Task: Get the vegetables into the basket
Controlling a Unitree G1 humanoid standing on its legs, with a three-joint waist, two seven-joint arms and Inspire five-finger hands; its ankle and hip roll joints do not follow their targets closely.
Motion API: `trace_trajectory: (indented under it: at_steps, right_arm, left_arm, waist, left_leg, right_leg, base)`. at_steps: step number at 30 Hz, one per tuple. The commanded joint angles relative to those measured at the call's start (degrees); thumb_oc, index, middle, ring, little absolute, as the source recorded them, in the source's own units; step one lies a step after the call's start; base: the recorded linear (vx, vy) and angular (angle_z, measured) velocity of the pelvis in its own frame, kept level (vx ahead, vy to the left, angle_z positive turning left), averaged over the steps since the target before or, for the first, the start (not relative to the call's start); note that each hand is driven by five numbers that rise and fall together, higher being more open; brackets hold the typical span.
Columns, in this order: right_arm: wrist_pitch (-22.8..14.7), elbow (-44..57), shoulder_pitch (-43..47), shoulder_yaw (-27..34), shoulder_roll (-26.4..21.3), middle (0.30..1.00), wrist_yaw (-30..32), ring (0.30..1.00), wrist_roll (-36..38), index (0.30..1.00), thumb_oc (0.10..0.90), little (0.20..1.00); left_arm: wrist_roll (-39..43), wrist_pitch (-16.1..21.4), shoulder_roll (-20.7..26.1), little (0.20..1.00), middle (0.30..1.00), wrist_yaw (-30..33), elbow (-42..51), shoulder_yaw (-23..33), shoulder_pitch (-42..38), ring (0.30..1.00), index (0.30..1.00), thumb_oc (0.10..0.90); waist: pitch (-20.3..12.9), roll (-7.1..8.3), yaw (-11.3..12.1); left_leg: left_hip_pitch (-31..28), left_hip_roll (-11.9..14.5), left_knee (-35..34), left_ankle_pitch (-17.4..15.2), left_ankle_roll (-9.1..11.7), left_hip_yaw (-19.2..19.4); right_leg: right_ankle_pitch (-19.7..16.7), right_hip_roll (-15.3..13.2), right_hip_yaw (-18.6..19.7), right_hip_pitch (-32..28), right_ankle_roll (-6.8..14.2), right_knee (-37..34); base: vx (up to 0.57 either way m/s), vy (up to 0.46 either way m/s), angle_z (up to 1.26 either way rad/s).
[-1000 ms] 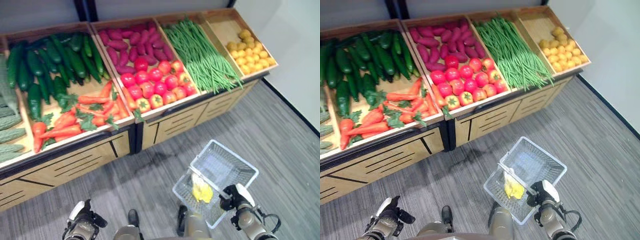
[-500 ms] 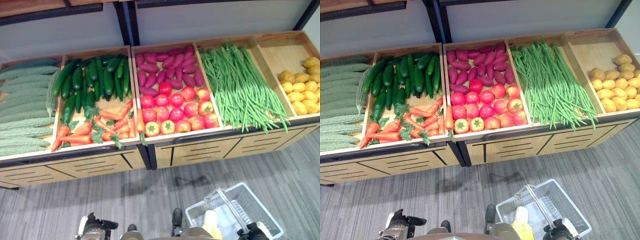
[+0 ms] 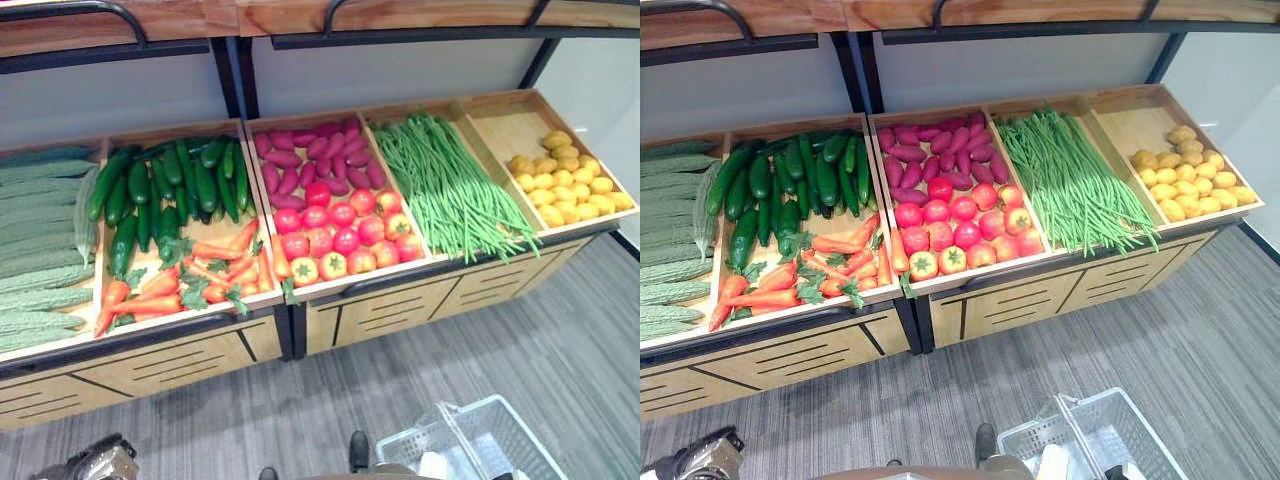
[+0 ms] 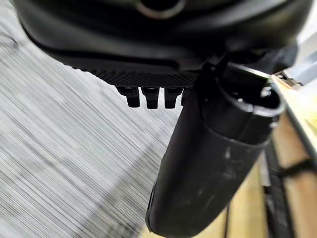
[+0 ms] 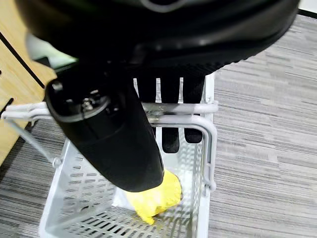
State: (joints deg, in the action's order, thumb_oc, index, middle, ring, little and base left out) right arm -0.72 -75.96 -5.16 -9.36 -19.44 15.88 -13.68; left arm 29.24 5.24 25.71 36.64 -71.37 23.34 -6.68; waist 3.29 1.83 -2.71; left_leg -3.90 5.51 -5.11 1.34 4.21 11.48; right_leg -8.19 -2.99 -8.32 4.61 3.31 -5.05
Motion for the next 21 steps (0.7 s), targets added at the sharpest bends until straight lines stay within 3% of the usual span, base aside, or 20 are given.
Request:
trace_trajectory:
  at_steps: [1,8,10,13,21]
  right_arm:
    - [0.2,-1.3,3.1,-0.6,-2.2,0.3,2.4,0.3,-0.9,0.3,0.4,0.3]
    - [-0.1,-1.9,2.2,-0.9,-1.3,0.3,2.5,0.3,-0.9,0.3,0.4,0.3]
    - [-0.7,-2.3,2.1,-0.6,-0.8,0.3,2.8,0.3,-0.6,0.3,0.4,0.3]
    - [-1.3,-2.1,1.9,-0.3,-0.6,0.3,2.8,0.3,-0.3,0.3,0.4,0.3]
    - [-2.5,-1.0,2.1,0.7,-1.4,0.3,3.3,0.3,-0.2,0.3,0.4,0.3]
  left_arm:
    - [0.4,5.8,7.5,1.0,1.0,8.0,1.2,3.9,-2.4,1.0,1.0,0.9]
    - [-1.9,8.1,11.4,1.0,1.0,14.4,9.9,7.2,-1.5,1.0,1.0,0.9]
    - [-8.9,7.0,13.4,1.0,1.0,18.4,19.1,6.7,-0.9,1.0,1.0,0.9]
    - [-14.9,5.2,14.2,1.0,1.0,20.5,25.2,5.5,-1.0,1.0,1.0,0.9]
    - [-29.1,1.8,15.7,1.0,1.0,19.6,38.2,1.1,-1.0,1.0,1.0,0.9]
  waist:
    - [1.5,2.36,-0.4]
    - [0.9,2.48,-0.1]
    - [0.6,2.49,0.2]
    - [0.4,2.71,0.1]
    - [0.2,2.9,0.2]
  left_leg:
    - [-0.9,1.8,0.1,-0.3,2.3,-2.1]
    - [-1.2,1.8,0.1,-0.5,2.5,-2.0]
    - [-1.1,1.9,0.1,-0.3,2.6,-2.4]
    - [-1.0,2.0,0.1,-0.2,2.8,-2.6]
    - [-0.7,2.2,0.1,0.0,3.0,-3.0]
  right_leg:
    - [0.8,-6.4,0.3,-2.0,7.5,1.3]
    - [0.8,-6.4,0.3,-2.6,7.7,0.8]
    - [0.8,-6.3,0.0,-2.7,7.7,0.7]
    - [0.9,-6.3,-0.2,-2.9,7.7,0.6]
    - [1.0,-6.2,-0.5,-3.1,7.6,0.5]
  base:
    - [0.0,0.0,0.0]
    - [0.0,-0.002,0.0]
    - [-0.01,-0.025,0.04]
    - [-0.02,-0.03,0.07]
    - [0.0,-0.005,0.01]
